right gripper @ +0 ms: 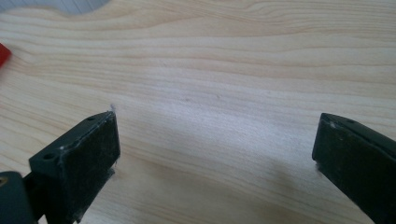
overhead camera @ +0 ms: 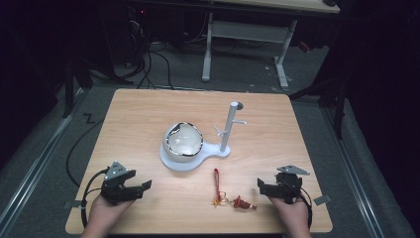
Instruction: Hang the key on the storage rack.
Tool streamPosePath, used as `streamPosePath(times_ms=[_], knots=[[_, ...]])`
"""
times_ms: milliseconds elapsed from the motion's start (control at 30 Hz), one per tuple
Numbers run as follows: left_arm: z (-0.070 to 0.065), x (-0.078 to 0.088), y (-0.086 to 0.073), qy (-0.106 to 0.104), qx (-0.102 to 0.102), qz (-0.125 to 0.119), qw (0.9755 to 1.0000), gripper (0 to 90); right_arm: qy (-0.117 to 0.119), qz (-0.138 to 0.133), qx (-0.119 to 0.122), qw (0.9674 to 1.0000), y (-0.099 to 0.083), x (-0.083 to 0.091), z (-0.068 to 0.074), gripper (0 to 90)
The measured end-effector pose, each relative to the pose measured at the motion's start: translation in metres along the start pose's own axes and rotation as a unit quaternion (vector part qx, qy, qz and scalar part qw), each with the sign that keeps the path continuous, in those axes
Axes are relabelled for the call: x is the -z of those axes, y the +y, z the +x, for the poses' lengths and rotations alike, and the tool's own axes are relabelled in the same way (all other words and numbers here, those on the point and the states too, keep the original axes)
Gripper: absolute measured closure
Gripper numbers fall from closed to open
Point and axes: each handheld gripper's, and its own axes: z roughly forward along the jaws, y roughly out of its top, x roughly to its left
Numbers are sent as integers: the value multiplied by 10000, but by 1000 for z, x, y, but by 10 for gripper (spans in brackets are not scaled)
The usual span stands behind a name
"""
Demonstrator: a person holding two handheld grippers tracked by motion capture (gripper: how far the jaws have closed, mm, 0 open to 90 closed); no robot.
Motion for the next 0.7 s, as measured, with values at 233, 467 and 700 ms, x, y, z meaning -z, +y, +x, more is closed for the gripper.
streamPosePath(times_ms=[233,467,700], knots=[[-9,-12,9,-97,-228,3,9997,239,68,64,-162,9998,-10,7,-9,27],[-8,-8,9,-108,-218,-34,9997,246,183,13,-196,9996,-9,10,-9,46],[-2,0,6,-45,-155,-51,9999,254,303,-58,-54,9995,-3,9,-3,131]])
